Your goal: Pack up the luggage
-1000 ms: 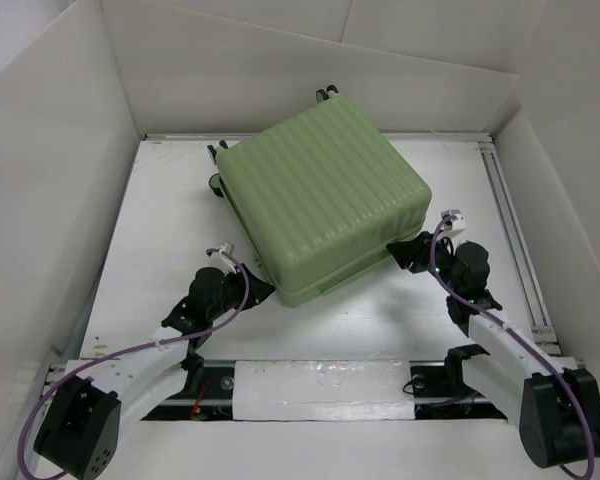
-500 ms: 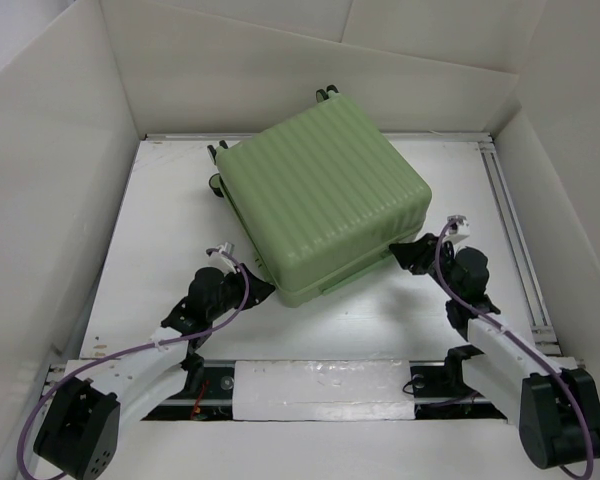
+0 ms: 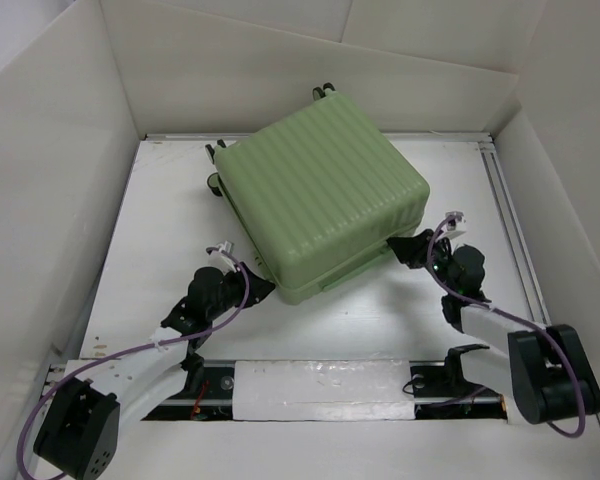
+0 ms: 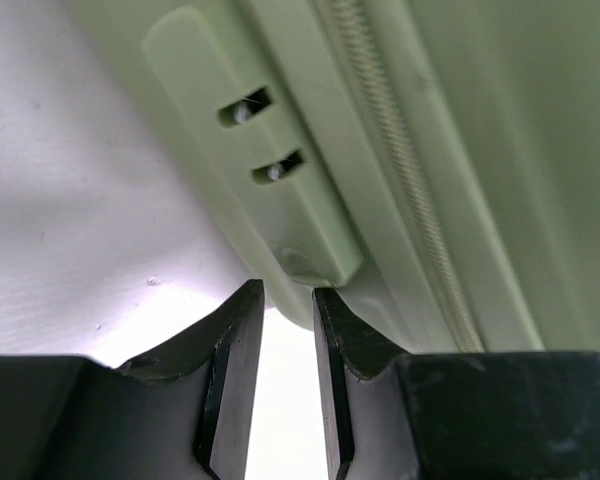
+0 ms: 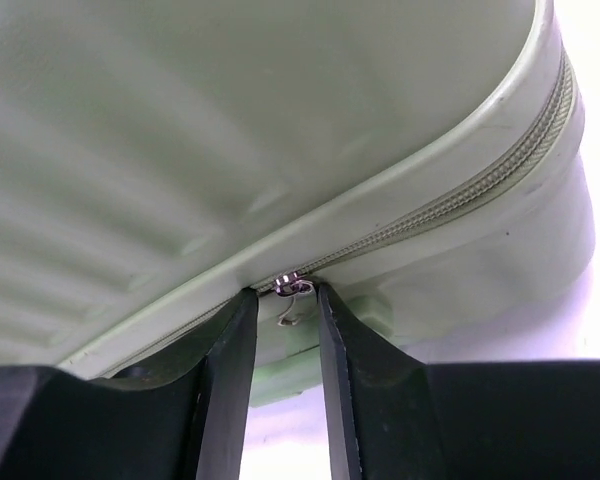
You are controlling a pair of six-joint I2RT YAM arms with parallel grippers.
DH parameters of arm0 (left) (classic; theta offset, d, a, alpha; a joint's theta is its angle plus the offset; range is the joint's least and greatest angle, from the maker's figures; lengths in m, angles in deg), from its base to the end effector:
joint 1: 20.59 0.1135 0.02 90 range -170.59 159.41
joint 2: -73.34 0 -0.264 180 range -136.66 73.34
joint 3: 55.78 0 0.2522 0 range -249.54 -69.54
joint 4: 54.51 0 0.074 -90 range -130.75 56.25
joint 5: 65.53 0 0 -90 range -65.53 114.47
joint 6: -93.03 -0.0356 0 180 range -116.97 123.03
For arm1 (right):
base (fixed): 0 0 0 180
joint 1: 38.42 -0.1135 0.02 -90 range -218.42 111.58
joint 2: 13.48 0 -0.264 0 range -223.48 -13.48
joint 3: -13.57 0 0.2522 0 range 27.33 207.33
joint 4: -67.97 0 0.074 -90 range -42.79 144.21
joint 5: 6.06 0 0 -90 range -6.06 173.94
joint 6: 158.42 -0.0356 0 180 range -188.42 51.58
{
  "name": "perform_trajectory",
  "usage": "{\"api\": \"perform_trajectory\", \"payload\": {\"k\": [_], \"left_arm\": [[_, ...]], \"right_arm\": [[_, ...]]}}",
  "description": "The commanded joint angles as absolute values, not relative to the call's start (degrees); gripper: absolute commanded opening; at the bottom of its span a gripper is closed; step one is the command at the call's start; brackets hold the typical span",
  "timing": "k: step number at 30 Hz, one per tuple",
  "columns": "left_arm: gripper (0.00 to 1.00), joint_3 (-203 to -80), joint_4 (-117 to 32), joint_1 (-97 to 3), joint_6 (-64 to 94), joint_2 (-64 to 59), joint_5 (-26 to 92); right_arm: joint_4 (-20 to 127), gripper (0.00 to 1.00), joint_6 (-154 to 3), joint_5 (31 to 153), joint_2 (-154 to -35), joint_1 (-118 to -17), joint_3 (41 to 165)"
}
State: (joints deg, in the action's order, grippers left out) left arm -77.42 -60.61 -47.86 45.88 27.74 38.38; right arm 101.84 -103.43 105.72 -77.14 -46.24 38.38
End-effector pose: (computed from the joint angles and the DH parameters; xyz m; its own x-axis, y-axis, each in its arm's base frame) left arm 0.1464 -0.0851 0.1664 -0.6406 -0.4124 -0.6477 0.2898 0.6512 -0.7014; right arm 0.2022 0.0411 0.1826 -0.3530 0.4893 -0.7975 -0.3541 0.7191 0.5979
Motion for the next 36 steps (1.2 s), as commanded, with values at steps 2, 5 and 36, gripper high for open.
{"api": "perform_trajectory", "payload": {"k": [2, 5, 36], "left_arm": [[0.23, -79.74, -64.58, -48.02, 44.7, 28.69, 39.06], [0.22, -80.35, -63.87, -48.02, 44.17, 29.22, 38.44], [0.15, -84.05, -73.81, -48.02, 48.38, 26.3, 43.2]], "right_arm": [[121.69, 0.35, -102.62, 110.56, -83.16, -46.42, 38.14], [126.36, 0.3, -102.61, 113.37, -86.25, -46.42, 38.14], [76.54, 0.0, -106.39, 57.76, -68.61, -91.62, 46.67]]}}
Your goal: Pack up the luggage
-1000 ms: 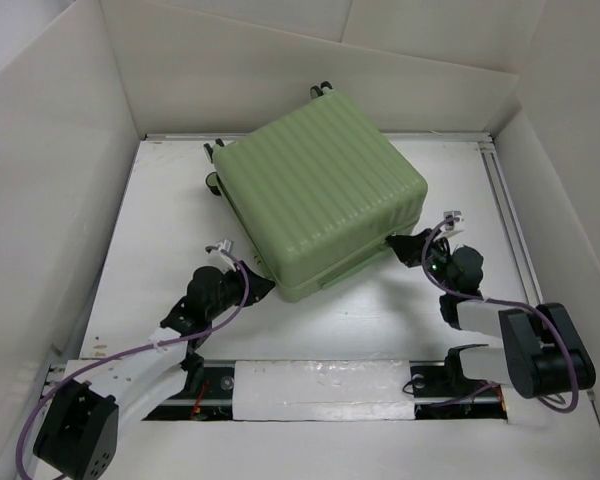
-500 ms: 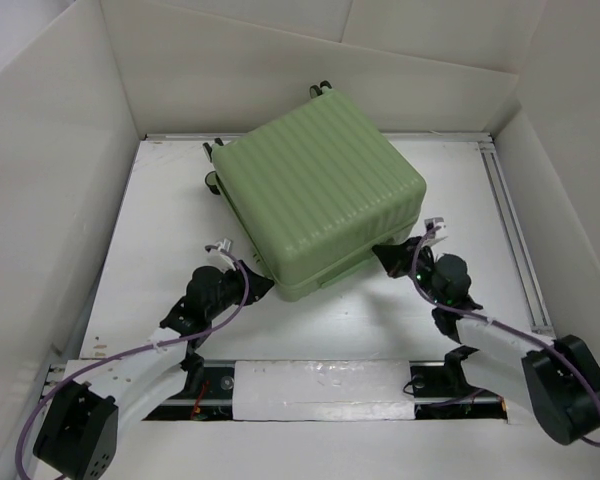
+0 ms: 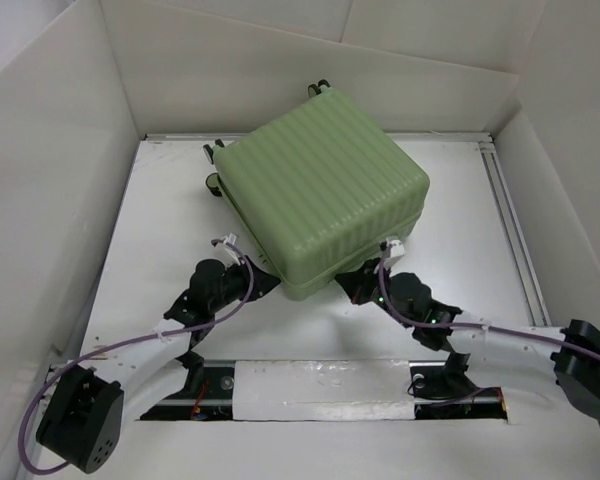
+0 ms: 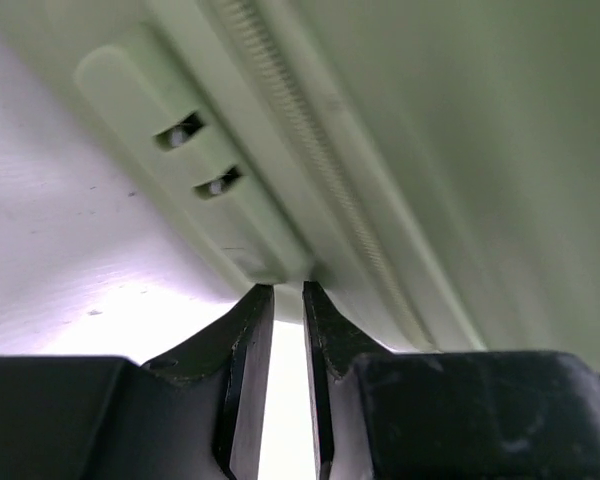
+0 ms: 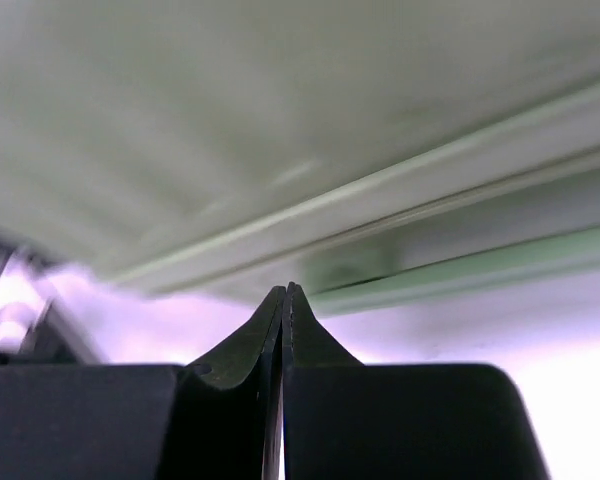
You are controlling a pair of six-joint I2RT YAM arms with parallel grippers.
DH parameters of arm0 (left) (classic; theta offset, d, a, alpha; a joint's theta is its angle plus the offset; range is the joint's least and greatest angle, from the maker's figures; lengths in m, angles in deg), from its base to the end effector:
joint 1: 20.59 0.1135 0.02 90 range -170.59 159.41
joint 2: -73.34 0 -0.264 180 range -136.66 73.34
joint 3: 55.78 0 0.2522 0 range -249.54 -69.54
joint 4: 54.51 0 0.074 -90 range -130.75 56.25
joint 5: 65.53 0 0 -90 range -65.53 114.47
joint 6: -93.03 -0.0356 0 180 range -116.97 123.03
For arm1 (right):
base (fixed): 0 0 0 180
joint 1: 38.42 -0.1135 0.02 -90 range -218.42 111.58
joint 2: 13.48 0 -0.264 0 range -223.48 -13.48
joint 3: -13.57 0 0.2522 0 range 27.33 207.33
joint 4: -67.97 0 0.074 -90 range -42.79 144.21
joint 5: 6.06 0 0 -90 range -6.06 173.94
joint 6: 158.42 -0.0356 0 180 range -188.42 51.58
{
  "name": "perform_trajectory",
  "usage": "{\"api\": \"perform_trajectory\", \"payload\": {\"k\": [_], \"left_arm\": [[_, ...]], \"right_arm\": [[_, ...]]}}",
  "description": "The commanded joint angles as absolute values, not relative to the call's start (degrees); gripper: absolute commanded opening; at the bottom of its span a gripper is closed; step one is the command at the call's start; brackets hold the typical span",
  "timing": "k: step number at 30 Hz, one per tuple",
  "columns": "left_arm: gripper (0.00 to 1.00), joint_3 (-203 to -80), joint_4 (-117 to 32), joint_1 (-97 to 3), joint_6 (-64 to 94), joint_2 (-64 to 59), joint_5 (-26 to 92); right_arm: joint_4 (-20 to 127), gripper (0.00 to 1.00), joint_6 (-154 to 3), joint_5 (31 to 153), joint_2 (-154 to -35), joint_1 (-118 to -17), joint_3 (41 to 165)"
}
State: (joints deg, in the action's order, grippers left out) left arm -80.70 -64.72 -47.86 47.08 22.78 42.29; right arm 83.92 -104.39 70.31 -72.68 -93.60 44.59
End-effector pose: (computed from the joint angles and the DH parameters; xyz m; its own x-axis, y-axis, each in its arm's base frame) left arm 0.1583 -0.0938 0.1795 -0.6556 -0.4068 -0.6362 0.3375 0.5958 -0.7287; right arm 0.1287 0.1703 0.1982 -0.4893 0.2962 -0.8203 -0.4682 0.7043 0.5336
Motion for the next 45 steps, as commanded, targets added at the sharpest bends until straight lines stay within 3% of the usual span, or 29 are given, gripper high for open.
{"api": "perform_trajectory", "payload": {"k": [1, 4, 5, 8, 11, 16, 27, 34, 45], "left_arm": [[0.15, -84.05, -71.36, -48.02, 48.38, 27.1, 43.19], [0.15, -84.05, -68.36, -48.02, 47.06, 29.92, 41.17], [0.15, -84.05, -67.13, -48.02, 46.54, 30.53, 41.17], [0.15, -84.05, -65.81, -48.02, 46.54, 31.94, 41.17], [0.15, -84.05, -65.8, -48.02, 46.01, 31.95, 41.17], [0.15, -84.05, -65.8, -48.02, 46.01, 31.42, 41.17], [0.15, -83.52, -66.33, -48.02, 45.48, 30.28, 41.17], [0.15, -83.52, -66.33, -48.02, 45.48, 30.28, 41.17], [0.15, -84.05, -65.8, -48.02, 44.95, 29.75, 41.17]], "right_arm": [[75.66, 0.02, -106.91, 57.75, -66.41, -89.68, 45.1], [74.6, 0.17, -108.23, 60.89, -57.44, -79.67, 41.32], [72.77, 0.28, -108.24, 62.22, -53.86, -76.77, 41.3], [72.22, 0.44, -108.77, 69.77, -52.15, -65.0, 40.6], [73.62, 0.4, -104.82, 82.29, -57.75, -55.14, 43.66], [78.37, 0.33, -97.97, 99.48, -70.41, -50.38, 47.81], [77.94, 0.4, -99.54, 95.19, -58.13, -50.9, 41.91], [75.83, 0.39, -94.18, 101.34, -68.84, -50.9, 48.42], [75.83, 0.4, -89.61, 102.57, -73.68, -51.43, 53.43]]}}
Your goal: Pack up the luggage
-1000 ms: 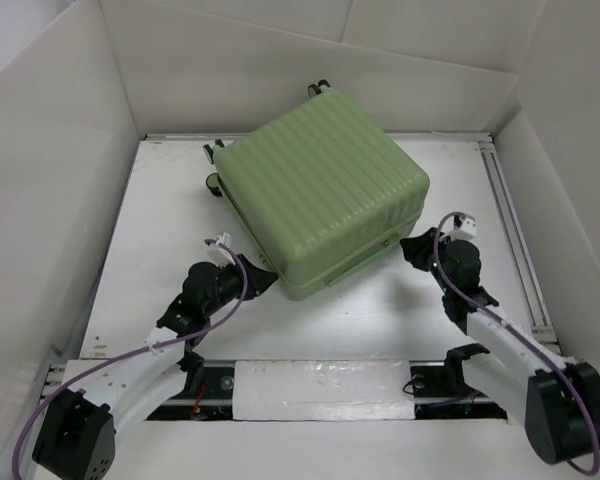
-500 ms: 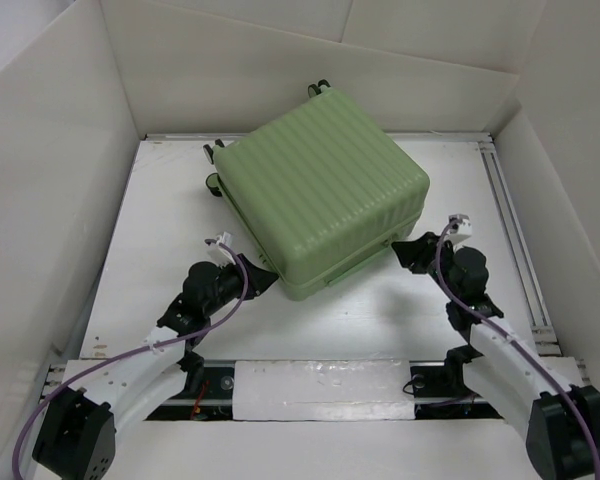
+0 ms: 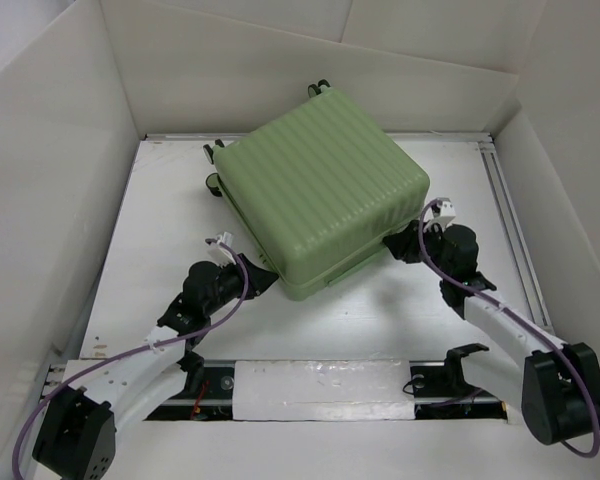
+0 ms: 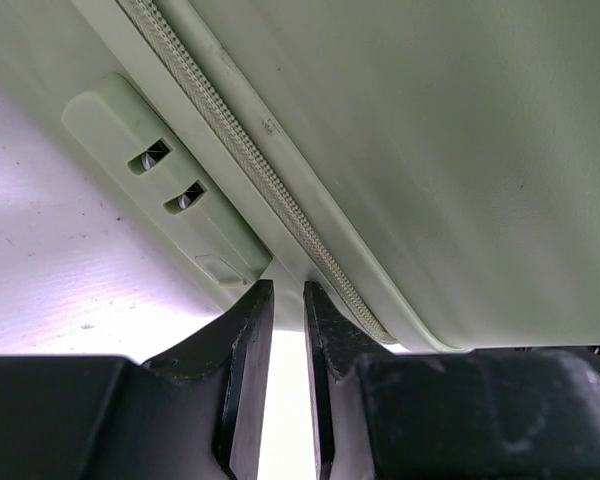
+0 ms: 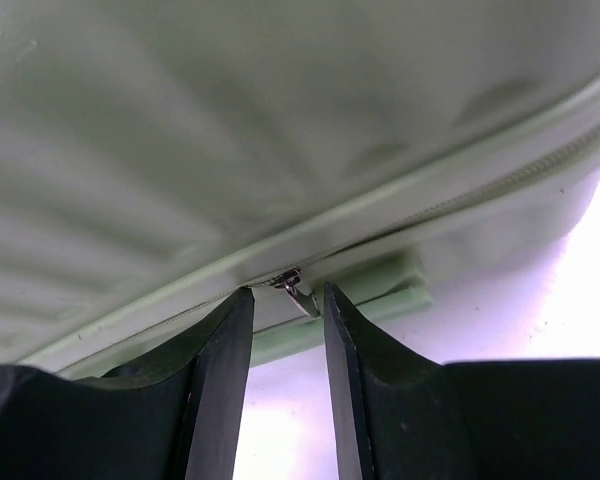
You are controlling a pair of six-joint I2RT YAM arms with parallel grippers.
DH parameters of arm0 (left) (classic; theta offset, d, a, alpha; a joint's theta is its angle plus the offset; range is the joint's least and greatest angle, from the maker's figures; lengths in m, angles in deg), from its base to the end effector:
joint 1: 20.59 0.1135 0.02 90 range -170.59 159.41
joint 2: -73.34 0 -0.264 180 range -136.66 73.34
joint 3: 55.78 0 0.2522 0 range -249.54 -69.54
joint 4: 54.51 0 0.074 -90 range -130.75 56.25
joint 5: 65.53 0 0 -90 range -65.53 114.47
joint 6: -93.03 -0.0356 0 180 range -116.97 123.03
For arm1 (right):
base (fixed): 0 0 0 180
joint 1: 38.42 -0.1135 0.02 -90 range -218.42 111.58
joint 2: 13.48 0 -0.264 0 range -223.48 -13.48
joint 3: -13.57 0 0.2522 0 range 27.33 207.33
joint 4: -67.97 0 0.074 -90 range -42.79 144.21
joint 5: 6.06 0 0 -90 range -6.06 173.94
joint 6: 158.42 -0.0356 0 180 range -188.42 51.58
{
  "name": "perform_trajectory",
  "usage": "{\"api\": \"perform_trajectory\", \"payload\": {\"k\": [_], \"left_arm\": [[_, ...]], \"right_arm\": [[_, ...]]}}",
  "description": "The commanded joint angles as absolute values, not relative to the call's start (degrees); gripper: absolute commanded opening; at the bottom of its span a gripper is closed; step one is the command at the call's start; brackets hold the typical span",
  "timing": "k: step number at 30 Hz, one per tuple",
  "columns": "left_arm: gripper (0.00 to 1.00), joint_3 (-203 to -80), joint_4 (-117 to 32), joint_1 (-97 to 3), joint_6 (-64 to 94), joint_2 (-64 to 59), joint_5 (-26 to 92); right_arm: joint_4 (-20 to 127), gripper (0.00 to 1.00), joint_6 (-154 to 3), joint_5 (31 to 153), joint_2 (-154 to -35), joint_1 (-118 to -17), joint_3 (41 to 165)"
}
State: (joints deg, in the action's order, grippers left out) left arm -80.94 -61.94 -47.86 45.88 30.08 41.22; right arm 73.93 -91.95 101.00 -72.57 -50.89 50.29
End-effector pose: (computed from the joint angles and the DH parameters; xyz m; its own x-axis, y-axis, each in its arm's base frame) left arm 0.1497 -0.0887 0.1961 -0.5902 -0.4284 -0.6842 0.3943 0.5866 -0.7074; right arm 0.2138 0.0580 0.2135 -0.4450 0.2925 -0.8464 -0.3311 0.8245 0.4590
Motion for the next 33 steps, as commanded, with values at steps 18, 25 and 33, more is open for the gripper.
{"api": "perform_trajectory", "payload": {"k": [18, 25, 33], "left_arm": [[0.15, -84.05, -68.17, -48.02, 44.95, 28.44, 42.48], [0.15, -86.42, -70.81, -48.02, 46.0, 25.54, 43.63], [0.14, -86.95, -74.4, -48.02, 47.06, 22.02, 44.77]], "right_arm": [[81.38, 0.0, -92.42, 104.07, -77.03, -56.16, 56.15], [61.26, 0.0, -91.8, 98.02, -70.09, -68.19, 68.45], [53.5, 0.0, -96.54, 95.01, -62.61, -78.14, 62.41]]}}
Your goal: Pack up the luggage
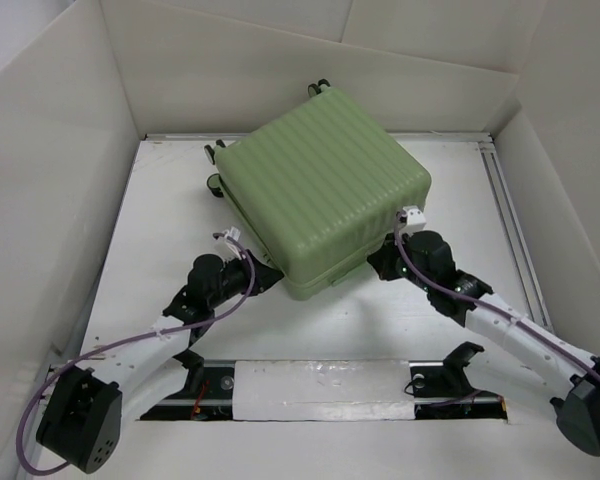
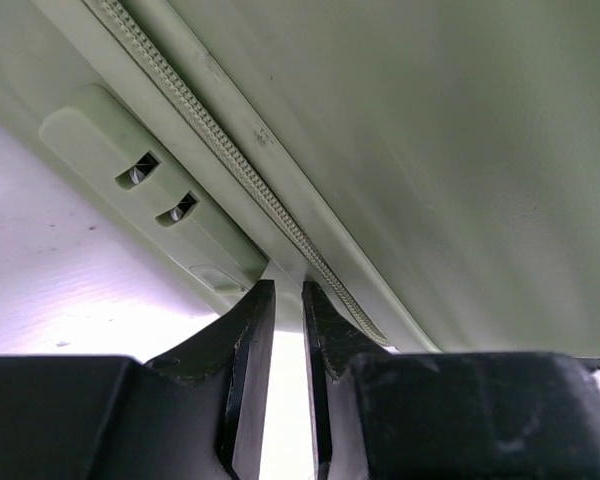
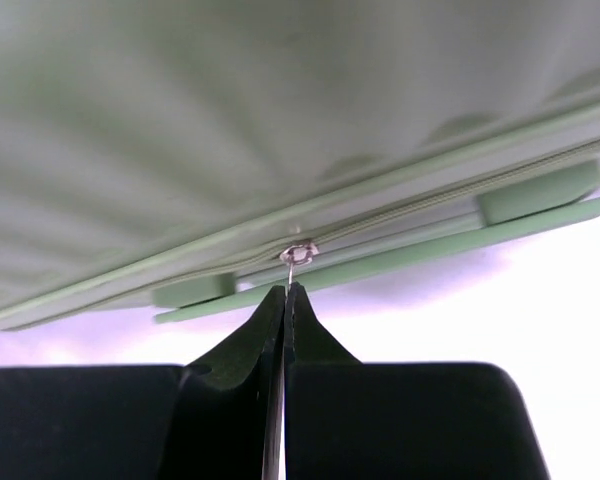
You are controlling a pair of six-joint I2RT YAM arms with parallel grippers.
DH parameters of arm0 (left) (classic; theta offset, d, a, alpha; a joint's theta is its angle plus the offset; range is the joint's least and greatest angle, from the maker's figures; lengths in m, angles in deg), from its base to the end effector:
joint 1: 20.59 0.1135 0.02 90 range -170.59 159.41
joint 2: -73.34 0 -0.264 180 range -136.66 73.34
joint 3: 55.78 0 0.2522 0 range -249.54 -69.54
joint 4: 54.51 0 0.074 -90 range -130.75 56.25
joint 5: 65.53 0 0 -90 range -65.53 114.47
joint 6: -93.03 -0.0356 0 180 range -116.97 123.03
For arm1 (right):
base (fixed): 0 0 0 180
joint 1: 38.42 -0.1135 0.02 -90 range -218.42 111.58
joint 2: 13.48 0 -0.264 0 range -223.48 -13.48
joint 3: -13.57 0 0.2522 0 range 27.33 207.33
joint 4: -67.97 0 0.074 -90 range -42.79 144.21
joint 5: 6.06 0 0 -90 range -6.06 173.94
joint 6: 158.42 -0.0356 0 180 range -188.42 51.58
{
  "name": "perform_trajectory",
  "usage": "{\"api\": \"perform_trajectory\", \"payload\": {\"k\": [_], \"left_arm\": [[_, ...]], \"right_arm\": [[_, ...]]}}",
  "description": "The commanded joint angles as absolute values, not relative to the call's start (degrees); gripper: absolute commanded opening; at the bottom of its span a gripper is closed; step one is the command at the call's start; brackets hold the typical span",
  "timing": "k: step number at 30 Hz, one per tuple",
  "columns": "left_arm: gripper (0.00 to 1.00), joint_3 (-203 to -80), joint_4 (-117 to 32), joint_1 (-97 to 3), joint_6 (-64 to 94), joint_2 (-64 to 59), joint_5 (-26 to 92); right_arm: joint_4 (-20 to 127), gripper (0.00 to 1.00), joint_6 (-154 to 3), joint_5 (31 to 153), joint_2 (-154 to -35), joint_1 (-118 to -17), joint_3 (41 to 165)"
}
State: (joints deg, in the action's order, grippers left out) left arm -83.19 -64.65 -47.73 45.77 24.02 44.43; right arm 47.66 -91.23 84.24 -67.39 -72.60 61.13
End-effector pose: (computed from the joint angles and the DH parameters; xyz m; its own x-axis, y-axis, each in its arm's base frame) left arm 0.1610 -0.0962 0.1977 -0.6261 -0.3959 -0.6717 0.4101 0.5655 -0.7155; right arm 0.1762 0.1199 0.2498 -0.5615 0.0873 -0.8229 -0.3775 0.8579 0.3486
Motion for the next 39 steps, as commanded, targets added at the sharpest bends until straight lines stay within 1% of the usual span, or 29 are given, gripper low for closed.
{"api": "perform_trajectory", "payload": {"k": [1, 3, 5, 6, 7, 8, 9, 12, 13, 14, 16, 18, 19, 20, 21, 24, 28, 29, 32, 33, 34, 38, 39], "left_arm": [[0.14, -86.95, -75.28, -48.02, 47.59, 22.01, 44.77], [0.14, -86.42, -76.43, -48.02, 48.11, 20.53, 45.3], [0.14, -85.89, -77.58, -48.02, 48.73, 20.0, 45.3], [0.13, -85.89, -78.27, -48.02, 48.73, 19.47, 45.3], [0.13, -85.89, -78.28, -48.62, 48.73, 19.47, 45.3], [0.13, -85.89, -78.28, -48.63, 48.73, 19.46, 45.3], [0.13, -85.89, -78.28, -49.24, 48.73, 19.46, 45.3], [0.13, -85.89, -78.81, -49.77, 48.73, 19.46, 45.3], [0.13, -86.41, -78.81, -50.47, 49.26, 19.46, 45.3], [0.13, -86.42, -78.81, -50.48, 49.26, 19.46, 46.08], [0.13, -86.42, -78.81, -51.0, 49.26, 20.25, 47.91], [0.13, -86.42, -77.85, -51.0, 49.27, 21.21, 49.86], [0.13, -87.38, -75.15, -51.0, 48.57, 23.14, 49.87], [0.13, -87.39, -72.94, -51.0, 47.95, 24.03, 49.87], [0.13, -87.39, -72.92, -51.0, 47.94, 24.73, 50.82], [0.13, -87.91, -72.4, -51.0, 47.94, 25.35, 54.17], [0.13, -89.22, -72.39, -51.53, 47.94, 23.78, 54.09], [0.13, -90.1, -72.39, -52.75, 47.94, 23.25, 53.56], [0.13, -92.73, -72.39, -61.0, 47.94, 21.05, 47.25], [0.13, -93.62, -72.39, -63.63, 47.42, 20.35, 43.23], [0.13, -94.41, -72.39, -67.66, 47.42, 18.43, 41.88], [0.13, -95.91, -72.12, -69.28, 47.94, 17.27, 40.11], [0.22, -95.91, -71.0, -69.28, 47.94, 18.49, 39.41]], "right_arm": [[55.33, 0.0, -99.07, 95.01, -62.09, -79.37, 61.61], [59.89, 0.0, -101.98, 94.06, -62.08, -84.46, 58.99], [65.6, 0.0, -105.05, 92.04, -65.23, -88.5, 58.97], [67.72, 0.0, -105.94, 90.37, -66.81, -92.35, 58.97], [71.57, 0.0, -107.34, 89.57, -70.57, -96.13, 60.36], [73.61, 0.0, -108.06, 88.87, -72.87, -96.17, 61.07], [75.54, 0.0, -108.06, 88.34, -75.24, -100.0, 62.04], [79.5, 0.0, -109.37, 85.27, -85.61, -105.9, 68.09], [79.52, 0.0, -109.38, 84.21, -88.33, -109.4, 72.03], [80.22, 0.0, -109.38, 83.6, -93.49, -111.09, 74.15], [80.22, 0.0, -109.38, 81.67, -97.92, -115.82, 78.29], [79.61, 0.0, -109.38, 76.22, -100.92, -118.22, 81.99], [80.39, 0.0, -110.86, 74.12, -100.93, -120.06, 82.0], [81.36, 0.0, -111.74, 67.48, -100.41, -121.03, 81.3], [82.41, 0.0, -111.75, 65.24, -99.88, -121.74, 79.81], [87.41, 0.0, -111.75, 63.29, -98.74, -121.74, 76.74], [89.63, 0.0, -112.37, 63.29, -95.84, -123.5, 74.88], [87.8, 0.0, -112.37, 63.29, -94.53, -123.5, 74.88], [84.36, 0.0, -113.51, 60.48, -92.85, -125.87, 74.88], [83.14, 0.0, -113.51, 60.47, -92.06, -126.92, 75.4], [81.64, 0.0, -114.03, 57.78, -92.05, -127.71, 75.41], [73.82, 0.0, -114.65, 51.88, -87.84, -130.61, 76.38], [71.54, 0.0, -115.18, 50.38, -85.14, -131.23, 75.68]]}}
